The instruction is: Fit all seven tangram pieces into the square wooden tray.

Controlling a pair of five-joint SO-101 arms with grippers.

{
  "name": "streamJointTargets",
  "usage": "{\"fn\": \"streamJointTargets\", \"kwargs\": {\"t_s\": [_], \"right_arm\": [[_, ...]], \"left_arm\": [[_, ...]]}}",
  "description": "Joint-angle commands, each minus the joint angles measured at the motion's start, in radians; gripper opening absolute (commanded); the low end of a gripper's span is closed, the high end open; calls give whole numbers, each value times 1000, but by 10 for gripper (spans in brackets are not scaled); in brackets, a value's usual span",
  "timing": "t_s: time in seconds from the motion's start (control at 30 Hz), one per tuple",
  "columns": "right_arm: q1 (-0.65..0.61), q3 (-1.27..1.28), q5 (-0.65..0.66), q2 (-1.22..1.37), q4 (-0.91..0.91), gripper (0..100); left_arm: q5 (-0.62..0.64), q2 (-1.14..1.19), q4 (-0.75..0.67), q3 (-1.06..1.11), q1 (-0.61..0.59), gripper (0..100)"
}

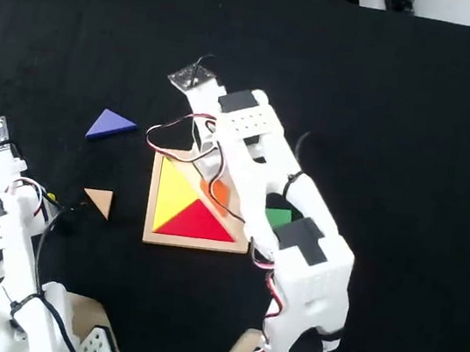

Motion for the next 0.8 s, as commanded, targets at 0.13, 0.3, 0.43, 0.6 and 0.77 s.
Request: {"fn": "streamJointTargets", "kwargs": {"t_s": [0.13, 0.3, 0.43, 0.6, 0.77], "right_arm": [[18, -41, 12, 25, -14, 11], [77, -36, 29, 27, -31, 11], [114, -36, 54, 42, -29, 11], [94, -56, 51, 28, 0, 11], [34, -99, 48, -128, 115, 12]], "left_arm": [[6, -3, -15, -5, 4, 195], [6, -3, -15, -5, 4, 195], [6, -3, -15, -5, 4, 195], [6, -5, -40, 5, 4, 195], [6, -5, -43, 7, 4, 195]]}}
